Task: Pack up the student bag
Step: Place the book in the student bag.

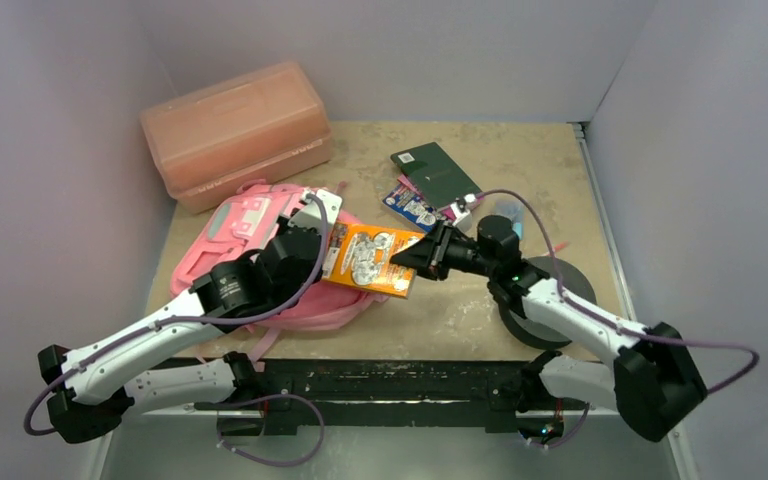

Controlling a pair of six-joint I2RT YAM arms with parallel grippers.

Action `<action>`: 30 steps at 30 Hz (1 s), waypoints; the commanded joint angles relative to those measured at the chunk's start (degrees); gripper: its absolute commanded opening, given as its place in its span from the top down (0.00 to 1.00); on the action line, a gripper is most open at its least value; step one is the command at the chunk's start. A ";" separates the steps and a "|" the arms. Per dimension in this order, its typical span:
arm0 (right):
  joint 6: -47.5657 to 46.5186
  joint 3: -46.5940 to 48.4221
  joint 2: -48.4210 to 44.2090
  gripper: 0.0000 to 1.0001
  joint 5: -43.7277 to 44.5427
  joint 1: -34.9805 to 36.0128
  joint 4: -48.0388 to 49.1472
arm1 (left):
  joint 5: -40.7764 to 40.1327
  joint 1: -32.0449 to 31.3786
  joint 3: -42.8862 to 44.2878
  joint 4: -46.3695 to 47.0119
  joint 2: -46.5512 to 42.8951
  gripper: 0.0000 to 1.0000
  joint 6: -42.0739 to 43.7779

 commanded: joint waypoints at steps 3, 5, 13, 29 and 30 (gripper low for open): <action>8.53 8.03 13.56 1.00 1.26 8.61 21.83 | -1.03 0.02 1.54 5.12 -2.73 1.00 2.37; 10.24 9.63 17.76 1.00 2.62 9.56 26.30 | 0.66 0.03 1.69 5.08 -3.42 1.00 2.90; 10.29 20.41 32.99 1.00 7.91 11.94 31.00 | 8.32 0.03 3.07 1.91 -5.53 1.00 6.81; 10.36 36.48 52.50 1.00 15.71 19.49 31.17 | 8.62 0.03 8.64 0.79 -3.47 1.00 9.23; 9.71 37.18 53.07 1.00 16.85 19.58 30.83 | 9.17 0.03 8.81 1.05 -3.37 1.00 9.28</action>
